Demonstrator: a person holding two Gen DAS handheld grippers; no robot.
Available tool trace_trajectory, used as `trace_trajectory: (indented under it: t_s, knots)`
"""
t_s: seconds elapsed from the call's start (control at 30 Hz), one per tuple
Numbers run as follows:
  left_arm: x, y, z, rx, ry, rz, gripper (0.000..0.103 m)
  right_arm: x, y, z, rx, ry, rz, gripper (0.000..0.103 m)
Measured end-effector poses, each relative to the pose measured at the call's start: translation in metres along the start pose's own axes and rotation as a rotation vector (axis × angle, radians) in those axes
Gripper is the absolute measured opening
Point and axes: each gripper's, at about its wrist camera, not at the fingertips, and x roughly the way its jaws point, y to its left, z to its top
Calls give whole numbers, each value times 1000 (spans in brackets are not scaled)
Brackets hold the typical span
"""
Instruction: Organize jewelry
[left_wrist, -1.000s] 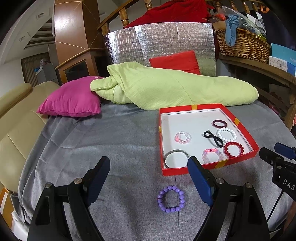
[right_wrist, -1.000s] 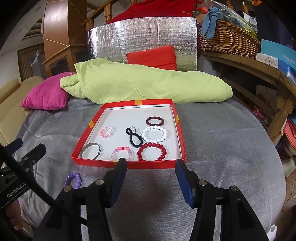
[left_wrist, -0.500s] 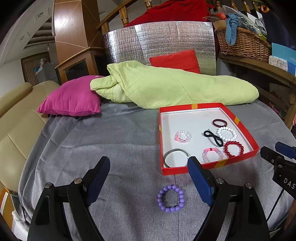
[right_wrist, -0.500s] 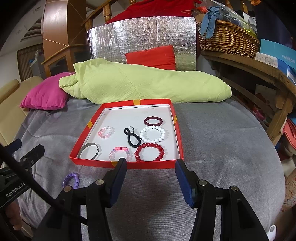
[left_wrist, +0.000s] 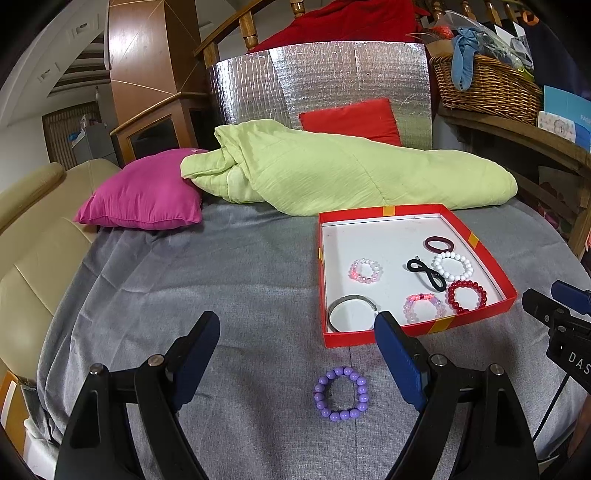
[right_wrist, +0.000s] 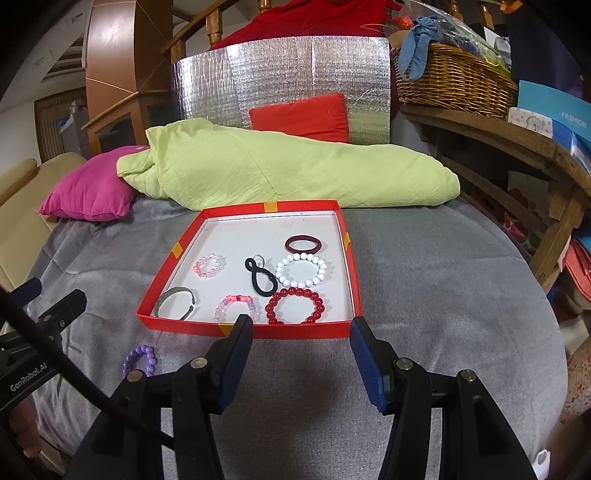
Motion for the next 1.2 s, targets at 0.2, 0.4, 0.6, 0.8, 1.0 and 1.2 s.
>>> trace_trajectory:
  t_s: [0.2, 0.4, 0.6, 0.8, 1.0, 1.2]
  knots:
    - [0, 0, 0, 2, 2, -2, 86, 0, 0, 0, -1, 0, 0, 58]
    - [0, -1, 0, 2, 2, 0, 86, -1, 1, 1, -6, -2, 2, 58]
    - [0, -1, -1, 3, 4, -1, 86, -1, 1, 0, -6, -2, 2, 58]
    - [0, -1, -1, 3, 4, -1, 86, -1, 1, 0, -5, -3, 3, 58]
    - [0, -1, -1, 4, 2, -3, 86, -1, 2, 0, -5, -3, 2, 58]
    - [6, 13, 2, -34, -2, -17, 86, -1, -3, 5, 28, -1, 2, 58]
